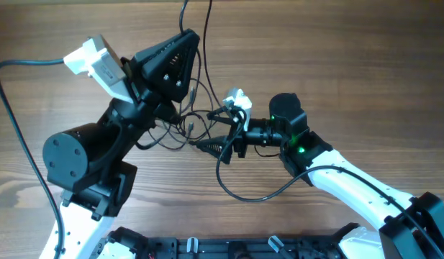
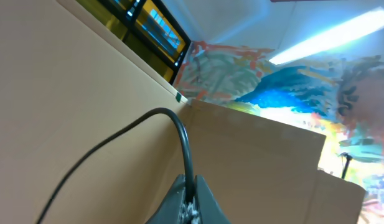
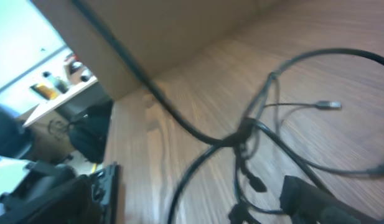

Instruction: Untangle cables

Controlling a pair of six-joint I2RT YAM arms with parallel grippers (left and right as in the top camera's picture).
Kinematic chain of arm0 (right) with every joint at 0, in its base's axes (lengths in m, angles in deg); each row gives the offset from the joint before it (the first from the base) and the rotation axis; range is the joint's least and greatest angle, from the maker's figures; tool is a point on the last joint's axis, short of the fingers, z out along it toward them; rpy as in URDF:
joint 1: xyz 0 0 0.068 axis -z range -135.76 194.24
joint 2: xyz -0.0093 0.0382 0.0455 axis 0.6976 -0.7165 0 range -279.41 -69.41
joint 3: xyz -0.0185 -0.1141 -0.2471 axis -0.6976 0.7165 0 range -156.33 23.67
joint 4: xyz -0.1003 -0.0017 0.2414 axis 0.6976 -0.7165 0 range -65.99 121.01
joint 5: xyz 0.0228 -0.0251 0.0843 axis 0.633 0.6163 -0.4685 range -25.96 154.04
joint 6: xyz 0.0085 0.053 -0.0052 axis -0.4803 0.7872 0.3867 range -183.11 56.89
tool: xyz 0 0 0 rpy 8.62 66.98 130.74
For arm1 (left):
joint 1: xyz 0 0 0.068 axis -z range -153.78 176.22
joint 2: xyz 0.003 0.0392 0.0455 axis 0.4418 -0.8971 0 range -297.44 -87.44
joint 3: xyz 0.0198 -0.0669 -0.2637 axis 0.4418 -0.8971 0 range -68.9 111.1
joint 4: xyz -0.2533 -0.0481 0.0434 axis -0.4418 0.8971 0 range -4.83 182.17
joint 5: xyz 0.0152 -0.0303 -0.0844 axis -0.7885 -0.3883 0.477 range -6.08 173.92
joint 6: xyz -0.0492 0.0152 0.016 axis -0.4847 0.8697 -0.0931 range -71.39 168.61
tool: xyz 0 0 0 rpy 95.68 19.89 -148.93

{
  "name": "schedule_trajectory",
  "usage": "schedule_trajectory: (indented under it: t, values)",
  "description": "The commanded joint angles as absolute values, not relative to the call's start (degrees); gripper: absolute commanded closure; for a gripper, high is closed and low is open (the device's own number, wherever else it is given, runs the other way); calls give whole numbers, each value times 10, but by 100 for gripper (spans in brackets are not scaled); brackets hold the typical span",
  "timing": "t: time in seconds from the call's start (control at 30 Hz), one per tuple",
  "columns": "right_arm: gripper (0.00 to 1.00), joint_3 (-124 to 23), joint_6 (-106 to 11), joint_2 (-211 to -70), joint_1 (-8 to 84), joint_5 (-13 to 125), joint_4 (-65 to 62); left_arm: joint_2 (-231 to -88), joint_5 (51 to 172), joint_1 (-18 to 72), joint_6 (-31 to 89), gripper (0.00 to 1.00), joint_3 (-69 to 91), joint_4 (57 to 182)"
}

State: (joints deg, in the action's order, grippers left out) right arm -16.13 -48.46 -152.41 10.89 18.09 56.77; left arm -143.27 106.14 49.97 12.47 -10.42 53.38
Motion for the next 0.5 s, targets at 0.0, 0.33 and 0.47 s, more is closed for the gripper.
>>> schedule_trajectory:
  t: [0.0, 0.33, 0.47]
  values:
    - [29, -164, -494, -1534, 108, 312, 553, -1429, 1075, 513, 116, 96, -100, 529]
    - [96, -164, -333, -1551, 123, 679, 368, -1388, 1075, 513, 117, 96, -100, 526]
    - [96, -164, -282, -1551, 171, 704, 276, -1351, 1074, 464, 117, 96, -100, 530]
